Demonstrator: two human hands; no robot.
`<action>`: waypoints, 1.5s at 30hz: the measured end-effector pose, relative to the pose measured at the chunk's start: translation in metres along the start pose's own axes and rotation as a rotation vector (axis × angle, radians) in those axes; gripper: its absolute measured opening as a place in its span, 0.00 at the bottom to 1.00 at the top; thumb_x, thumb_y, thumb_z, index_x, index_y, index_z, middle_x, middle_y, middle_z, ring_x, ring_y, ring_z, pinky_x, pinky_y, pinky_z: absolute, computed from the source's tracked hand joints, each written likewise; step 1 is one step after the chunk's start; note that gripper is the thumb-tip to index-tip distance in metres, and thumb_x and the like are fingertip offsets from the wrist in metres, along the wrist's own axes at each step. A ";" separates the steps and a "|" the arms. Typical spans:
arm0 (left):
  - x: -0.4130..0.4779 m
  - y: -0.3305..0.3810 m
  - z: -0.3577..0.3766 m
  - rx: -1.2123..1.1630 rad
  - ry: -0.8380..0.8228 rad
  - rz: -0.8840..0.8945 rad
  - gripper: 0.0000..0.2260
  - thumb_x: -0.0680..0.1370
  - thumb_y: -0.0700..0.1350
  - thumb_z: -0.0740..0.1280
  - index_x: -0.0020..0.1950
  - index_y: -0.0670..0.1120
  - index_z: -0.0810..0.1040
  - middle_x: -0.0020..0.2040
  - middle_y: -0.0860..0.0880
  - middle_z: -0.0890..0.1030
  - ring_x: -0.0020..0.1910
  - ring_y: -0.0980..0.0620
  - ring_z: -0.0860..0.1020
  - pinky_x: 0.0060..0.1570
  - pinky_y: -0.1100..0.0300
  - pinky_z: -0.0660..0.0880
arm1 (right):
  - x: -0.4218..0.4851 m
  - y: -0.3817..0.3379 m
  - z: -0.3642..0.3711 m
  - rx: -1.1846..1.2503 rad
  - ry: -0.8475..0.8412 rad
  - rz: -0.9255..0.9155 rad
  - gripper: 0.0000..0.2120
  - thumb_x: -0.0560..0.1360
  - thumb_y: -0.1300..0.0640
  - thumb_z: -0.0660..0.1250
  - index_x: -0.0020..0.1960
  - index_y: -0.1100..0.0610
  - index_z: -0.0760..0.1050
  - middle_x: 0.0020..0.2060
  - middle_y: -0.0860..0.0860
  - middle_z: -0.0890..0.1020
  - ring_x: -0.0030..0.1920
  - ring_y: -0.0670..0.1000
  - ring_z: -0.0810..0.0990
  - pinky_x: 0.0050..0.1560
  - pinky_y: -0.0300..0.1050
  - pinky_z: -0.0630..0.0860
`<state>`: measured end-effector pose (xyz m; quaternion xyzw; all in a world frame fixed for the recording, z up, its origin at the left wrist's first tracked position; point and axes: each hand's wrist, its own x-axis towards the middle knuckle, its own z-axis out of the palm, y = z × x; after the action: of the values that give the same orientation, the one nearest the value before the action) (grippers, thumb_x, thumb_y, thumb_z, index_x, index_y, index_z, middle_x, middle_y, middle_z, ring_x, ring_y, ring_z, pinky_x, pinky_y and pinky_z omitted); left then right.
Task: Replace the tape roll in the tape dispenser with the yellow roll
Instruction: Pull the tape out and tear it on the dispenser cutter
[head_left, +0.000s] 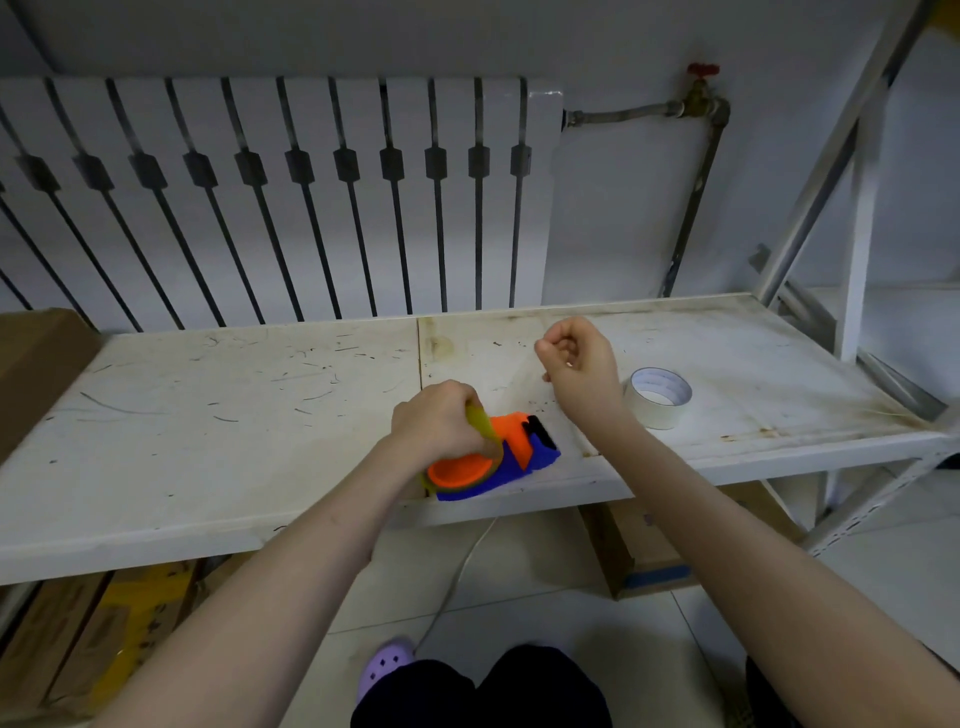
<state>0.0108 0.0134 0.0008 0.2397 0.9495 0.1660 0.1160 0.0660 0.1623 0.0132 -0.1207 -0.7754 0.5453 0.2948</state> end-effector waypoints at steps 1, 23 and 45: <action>0.000 0.002 -0.001 0.017 -0.012 -0.003 0.24 0.62 0.59 0.74 0.54 0.52 0.75 0.53 0.52 0.76 0.52 0.46 0.75 0.50 0.50 0.77 | -0.002 -0.003 0.002 -0.017 -0.008 -0.021 0.05 0.76 0.64 0.63 0.43 0.57 0.71 0.34 0.49 0.73 0.36 0.47 0.72 0.39 0.44 0.77; -0.009 -0.027 -0.005 -0.043 -0.081 0.023 0.25 0.61 0.55 0.77 0.54 0.51 0.74 0.55 0.50 0.76 0.53 0.47 0.75 0.48 0.52 0.78 | -0.015 0.051 -0.014 0.233 0.212 0.539 0.09 0.76 0.64 0.62 0.38 0.56 0.70 0.33 0.53 0.74 0.32 0.47 0.73 0.33 0.35 0.74; -0.021 -0.008 0.019 0.232 0.078 0.487 0.14 0.75 0.46 0.67 0.60 0.49 0.79 0.69 0.52 0.70 0.66 0.50 0.69 0.63 0.58 0.66 | -0.036 0.082 -0.018 0.214 0.048 0.720 0.11 0.71 0.67 0.71 0.41 0.58 0.68 0.35 0.54 0.72 0.31 0.50 0.73 0.34 0.39 0.75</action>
<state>0.0311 0.0011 -0.0165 0.4661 0.8803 0.0882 0.0078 0.0940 0.1889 -0.0698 -0.3666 -0.6150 0.6888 0.1132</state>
